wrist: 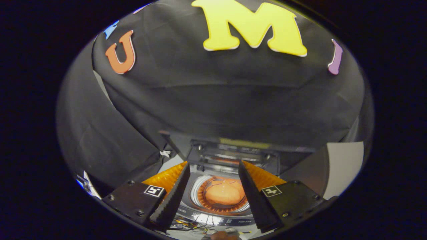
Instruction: Put the clothes into the washing machine and then close the washing machine lid.
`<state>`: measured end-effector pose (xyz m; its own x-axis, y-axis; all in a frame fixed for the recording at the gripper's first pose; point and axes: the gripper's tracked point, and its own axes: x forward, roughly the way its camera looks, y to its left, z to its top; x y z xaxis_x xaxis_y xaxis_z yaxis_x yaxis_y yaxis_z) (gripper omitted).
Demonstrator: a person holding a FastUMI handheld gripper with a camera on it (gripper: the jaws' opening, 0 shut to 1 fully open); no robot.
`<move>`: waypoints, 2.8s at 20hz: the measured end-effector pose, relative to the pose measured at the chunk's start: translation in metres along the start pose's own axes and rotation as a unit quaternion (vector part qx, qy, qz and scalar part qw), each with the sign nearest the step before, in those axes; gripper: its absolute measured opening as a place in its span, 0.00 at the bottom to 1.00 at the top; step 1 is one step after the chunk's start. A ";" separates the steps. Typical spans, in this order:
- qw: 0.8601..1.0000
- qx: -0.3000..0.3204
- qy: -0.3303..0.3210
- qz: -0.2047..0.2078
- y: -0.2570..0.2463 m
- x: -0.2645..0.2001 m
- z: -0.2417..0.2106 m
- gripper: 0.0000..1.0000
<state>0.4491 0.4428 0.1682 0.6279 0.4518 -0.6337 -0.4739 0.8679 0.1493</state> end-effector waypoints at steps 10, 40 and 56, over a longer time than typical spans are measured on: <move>1.000 0.011 -0.026 -0.013 -0.017 -0.001 0.045 0.91; 0.995 0.002 -0.101 -0.009 -0.046 0.109 0.034 0.92; 0.993 -0.006 -0.119 -0.007 -0.040 0.091 0.014 0.92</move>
<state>0.5340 0.4519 0.1151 0.7619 0.4769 -0.4381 -0.4702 0.8726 0.1321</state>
